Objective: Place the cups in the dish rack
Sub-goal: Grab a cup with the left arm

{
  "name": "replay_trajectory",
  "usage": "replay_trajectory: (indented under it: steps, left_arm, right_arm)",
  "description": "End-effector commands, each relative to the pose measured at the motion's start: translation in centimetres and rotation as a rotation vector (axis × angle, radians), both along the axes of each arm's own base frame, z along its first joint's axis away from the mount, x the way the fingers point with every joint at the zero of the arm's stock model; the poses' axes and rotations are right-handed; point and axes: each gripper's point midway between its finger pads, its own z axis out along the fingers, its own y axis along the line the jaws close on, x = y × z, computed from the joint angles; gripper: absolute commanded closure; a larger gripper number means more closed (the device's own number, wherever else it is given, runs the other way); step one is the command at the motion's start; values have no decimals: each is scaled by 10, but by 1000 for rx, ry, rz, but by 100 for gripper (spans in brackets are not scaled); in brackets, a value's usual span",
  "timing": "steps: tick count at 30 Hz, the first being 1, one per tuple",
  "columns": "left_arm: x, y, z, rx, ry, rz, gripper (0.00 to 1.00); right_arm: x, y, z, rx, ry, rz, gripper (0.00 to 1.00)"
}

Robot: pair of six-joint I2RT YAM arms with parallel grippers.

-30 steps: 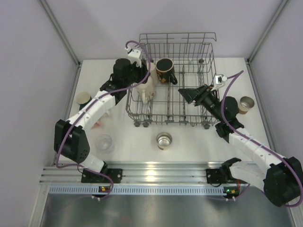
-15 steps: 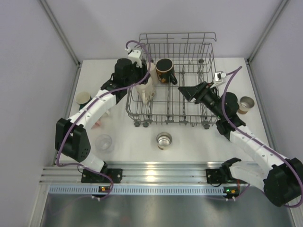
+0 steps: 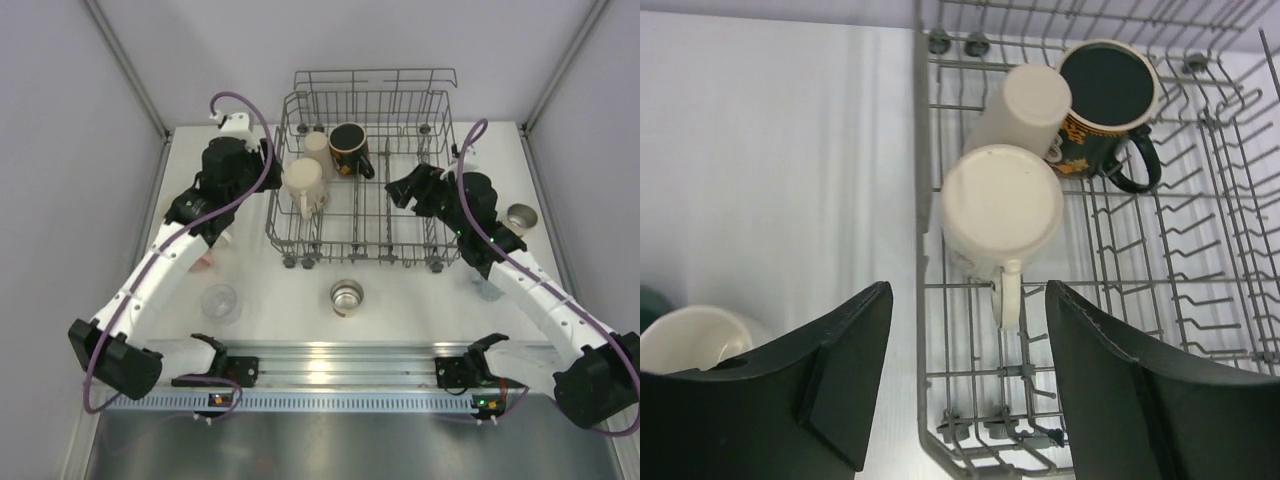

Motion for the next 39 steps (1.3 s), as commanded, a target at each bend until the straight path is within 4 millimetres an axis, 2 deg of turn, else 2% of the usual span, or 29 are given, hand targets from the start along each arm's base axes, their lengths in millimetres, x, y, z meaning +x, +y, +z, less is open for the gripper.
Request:
replay_trajectory:
  steps: [1,2,4,5,7,8,13,19,28,33,39]
  left_arm:
    - [-21,50,1,9,16,247,31]
    - [-25,65,6,10,-3,317,27]
    - [-28,79,3,-5,16,379,24]
    - [-27,81,-1,-15,32,388,22]
    - [-25,94,-10,-43,80,426,21]
    - [-22,94,-16,-57,109,417,20]
    - [-19,123,-42,-78,210,541,16]
    - [-23,148,-66,-128,257,669,20]
    - [-33,175,-83,-185,274,822,21]
    - [-38,191,-90,-158,305,918,21]
    - [-38,199,-98,-91,343,898,23]
  right_arm:
    - [-1,-14,-5,-69,-2,-36,21]
    - [-4,-13,-7,-75,-7,-18,18]
    - [-7,-16,-5,-67,-8,-36,15]
    - [-8,-17,-5,-68,-5,-39,7]
    - [-9,-24,-4,-74,-7,-74,2]
    - [-8,-27,-5,-80,-5,-87,1]
    - [-10,-29,-7,-99,-2,-86,1]
    - [-18,-16,-12,-73,-9,-5,1]
    - [-19,-17,-13,-84,-21,2,0]
    - [-20,-17,-13,-88,-27,6,1]
    - [-21,-17,-12,-85,-29,7,1]
